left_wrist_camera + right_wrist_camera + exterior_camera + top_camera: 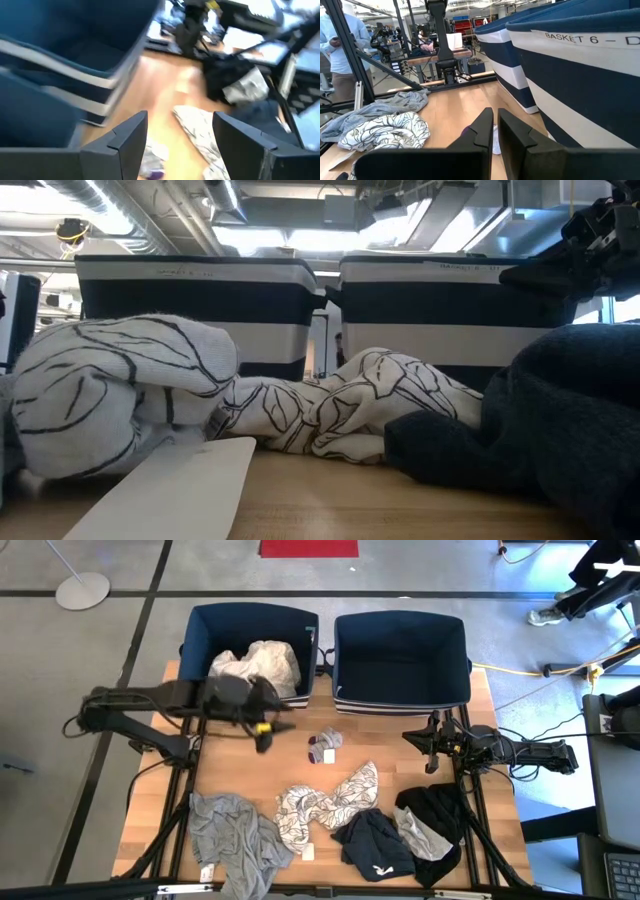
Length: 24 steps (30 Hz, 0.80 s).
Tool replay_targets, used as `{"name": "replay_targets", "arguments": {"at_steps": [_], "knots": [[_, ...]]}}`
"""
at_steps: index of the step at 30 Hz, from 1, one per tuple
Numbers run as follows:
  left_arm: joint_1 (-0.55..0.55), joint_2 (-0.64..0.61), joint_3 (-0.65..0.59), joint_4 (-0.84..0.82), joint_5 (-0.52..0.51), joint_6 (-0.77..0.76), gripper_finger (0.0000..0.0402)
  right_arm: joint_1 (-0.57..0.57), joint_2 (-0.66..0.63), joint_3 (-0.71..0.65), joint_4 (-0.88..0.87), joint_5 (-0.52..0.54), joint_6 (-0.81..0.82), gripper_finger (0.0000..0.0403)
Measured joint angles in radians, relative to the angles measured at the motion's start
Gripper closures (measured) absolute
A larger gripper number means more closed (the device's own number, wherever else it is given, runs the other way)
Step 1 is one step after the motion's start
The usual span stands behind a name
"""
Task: Sort clothes
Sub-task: Put the white patterned shirt into the right laundry organizer
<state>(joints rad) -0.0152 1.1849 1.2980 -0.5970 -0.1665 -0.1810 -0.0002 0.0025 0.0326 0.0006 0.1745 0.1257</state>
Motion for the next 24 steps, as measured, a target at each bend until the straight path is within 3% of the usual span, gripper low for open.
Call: {"name": "replay_targets", "arguments": {"at_steps": [9,24], "knots": [[-0.158,0.205,0.000,0.023,-0.001,-0.054,0.0188,0.000,0.000,0.000,-0.001,-0.001,0.006,0.0373],[-0.270,0.505,-0.001,0.135,-0.037,-0.104,0.0188,0.000,0.002,0.000,-0.002,-0.003,0.015,0.0373]]}}
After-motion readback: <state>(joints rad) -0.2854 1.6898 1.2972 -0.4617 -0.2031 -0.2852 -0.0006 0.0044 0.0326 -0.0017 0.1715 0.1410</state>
